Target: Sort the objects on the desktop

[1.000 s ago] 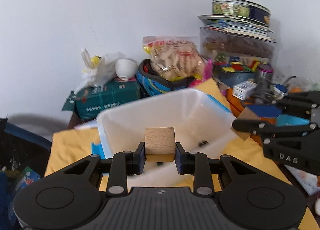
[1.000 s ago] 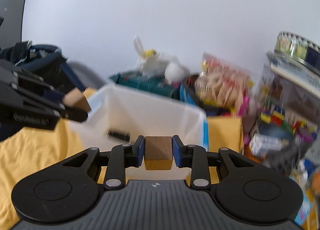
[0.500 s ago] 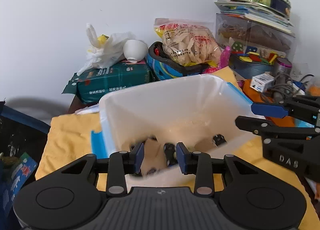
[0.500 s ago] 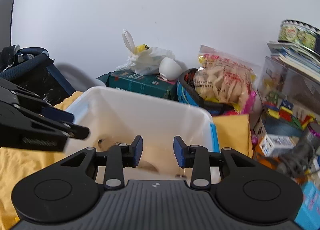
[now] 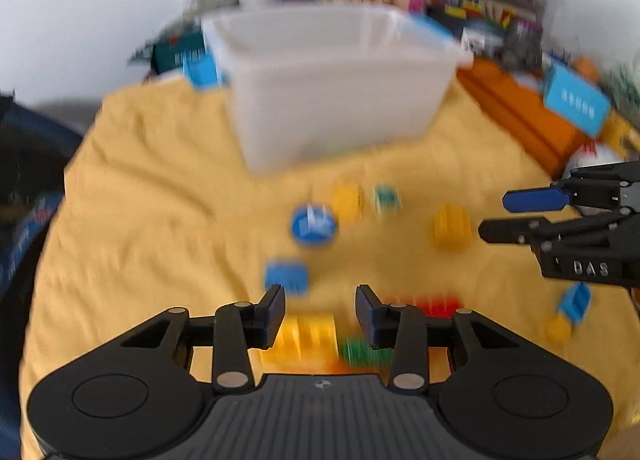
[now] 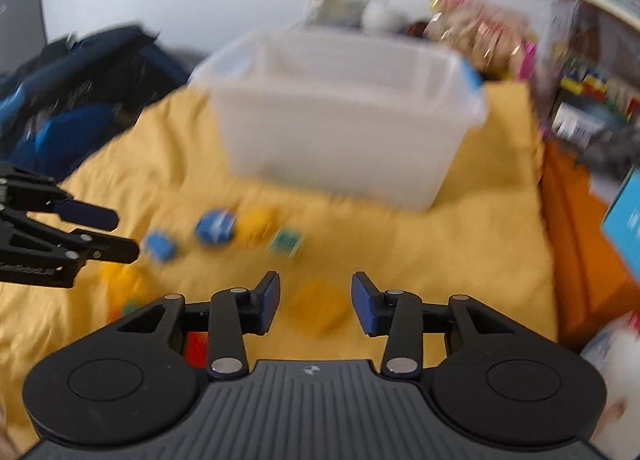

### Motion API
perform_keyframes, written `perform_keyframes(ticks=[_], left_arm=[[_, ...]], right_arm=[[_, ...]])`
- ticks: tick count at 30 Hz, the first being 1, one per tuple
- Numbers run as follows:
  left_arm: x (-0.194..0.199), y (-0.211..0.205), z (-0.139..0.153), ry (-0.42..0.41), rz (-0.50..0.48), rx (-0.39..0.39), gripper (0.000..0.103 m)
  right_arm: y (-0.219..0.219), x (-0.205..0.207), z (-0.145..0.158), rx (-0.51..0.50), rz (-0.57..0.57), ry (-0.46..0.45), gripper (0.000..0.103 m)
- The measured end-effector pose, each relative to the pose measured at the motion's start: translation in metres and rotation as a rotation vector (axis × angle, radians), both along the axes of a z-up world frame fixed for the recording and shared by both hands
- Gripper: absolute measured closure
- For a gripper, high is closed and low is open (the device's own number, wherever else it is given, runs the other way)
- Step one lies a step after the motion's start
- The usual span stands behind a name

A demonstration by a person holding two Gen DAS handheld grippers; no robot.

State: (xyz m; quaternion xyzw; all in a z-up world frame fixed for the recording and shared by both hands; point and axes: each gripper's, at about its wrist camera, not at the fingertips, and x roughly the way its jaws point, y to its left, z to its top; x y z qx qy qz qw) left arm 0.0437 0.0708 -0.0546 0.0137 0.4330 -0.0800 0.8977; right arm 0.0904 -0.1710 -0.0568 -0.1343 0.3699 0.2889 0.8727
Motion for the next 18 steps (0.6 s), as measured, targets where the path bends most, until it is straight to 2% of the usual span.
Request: perform_keyframes(ticks=[4,10,13,16,18], left_arm=[[-0.021,0.000,-0.013,0.054,-0.014,-0.020,0.060],[-0.035,-0.007,-0.023,0.099,-0.059,-0.011,0.060],[-0.041,-0.007,-0.024,0.100,-0.072,-0.006,0.059],[-0.044,-0.006,-0.025,0.109,-0.062,-0.013,0.059],[-0.045,-0.005,-0.026,0.117,-0.053,-0.020,0.059]], right_arm=[[0.004,-0.027,-0.017,-0.039,0.059,0.082,0.061],[0.008,-0.048,-0.025,-0.013,0.118,0.100,0.062],[0.015,-0.045,-0.020,-0.009,0.206,0.060,0.060],[0.027,-0.033,-0.028,-0.065,0.278,0.070,0.060],[0.033,-0.022,-0.037,-0.073,0.286,0.095,0.054]])
